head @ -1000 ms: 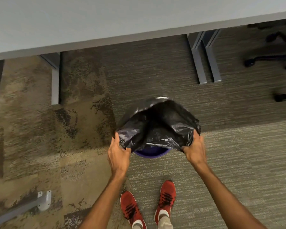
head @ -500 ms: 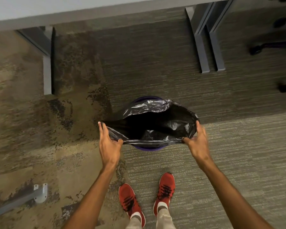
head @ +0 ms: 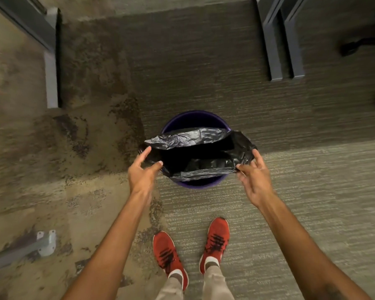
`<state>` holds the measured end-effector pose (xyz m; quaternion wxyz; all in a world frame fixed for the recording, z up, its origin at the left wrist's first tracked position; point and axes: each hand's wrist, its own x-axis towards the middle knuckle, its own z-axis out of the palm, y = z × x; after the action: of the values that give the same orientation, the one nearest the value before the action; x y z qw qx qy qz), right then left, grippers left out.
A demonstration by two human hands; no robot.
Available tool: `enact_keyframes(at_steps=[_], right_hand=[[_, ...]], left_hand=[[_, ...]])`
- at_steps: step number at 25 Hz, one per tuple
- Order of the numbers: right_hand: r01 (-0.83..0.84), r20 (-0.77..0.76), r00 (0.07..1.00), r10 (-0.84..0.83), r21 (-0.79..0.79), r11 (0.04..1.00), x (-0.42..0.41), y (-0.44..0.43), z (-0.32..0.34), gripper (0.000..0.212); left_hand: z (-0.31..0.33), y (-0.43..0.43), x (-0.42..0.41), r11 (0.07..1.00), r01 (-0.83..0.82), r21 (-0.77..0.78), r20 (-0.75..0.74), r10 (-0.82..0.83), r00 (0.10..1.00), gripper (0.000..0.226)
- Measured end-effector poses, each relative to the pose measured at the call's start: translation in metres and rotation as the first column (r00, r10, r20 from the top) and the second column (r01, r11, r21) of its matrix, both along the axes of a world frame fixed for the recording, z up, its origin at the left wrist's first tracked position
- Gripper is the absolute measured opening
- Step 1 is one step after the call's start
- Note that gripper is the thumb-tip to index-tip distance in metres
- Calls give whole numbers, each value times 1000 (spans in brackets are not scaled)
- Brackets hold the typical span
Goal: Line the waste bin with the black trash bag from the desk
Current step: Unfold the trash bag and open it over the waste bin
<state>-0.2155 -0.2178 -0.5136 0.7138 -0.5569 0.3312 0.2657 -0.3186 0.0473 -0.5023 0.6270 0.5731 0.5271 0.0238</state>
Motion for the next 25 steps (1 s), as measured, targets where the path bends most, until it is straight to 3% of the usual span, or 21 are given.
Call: enact_keyframes(at_steps=[2, 6, 10, 14, 16, 20, 25], right_hand=[[135, -80, 989, -124, 142, 981, 7, -1, -1, 70], [271, -232, 952, -200, 331, 904, 2, -6, -5, 54], [182, -284, 949, -138, 135, 974, -12, -11, -30, 53], [15, -340, 939, -48, -99, 995, -19, -17, -61, 56], [76, -358, 927, -110, -108, 991, -21, -15, -71, 54], [346, -396, 860, -321, -8, 938, -18, -10, -83, 48], [371, -417, 832, -367, -76, 926, -29, -7, -85, 33]], left_hand=[[-2, 12, -1, 998, -63, -31, -81, 60, 995, 50], [-7, 21, -10, 948, -155, -279, -186, 105, 977, 39], [-25, 5, -24, 972, -152, -181, -213, 112, 971, 46], [-46, -8, -32, 946, -274, -176, -300, 213, 930, 50], [-54, -12, -32, 882, -429, -195, -315, 358, 879, 45], [-59, -24, -21, 646, -736, -201, -293, 678, 675, 25], [-67, -40, -16, 666, -721, -188, -258, 675, 691, 32]])
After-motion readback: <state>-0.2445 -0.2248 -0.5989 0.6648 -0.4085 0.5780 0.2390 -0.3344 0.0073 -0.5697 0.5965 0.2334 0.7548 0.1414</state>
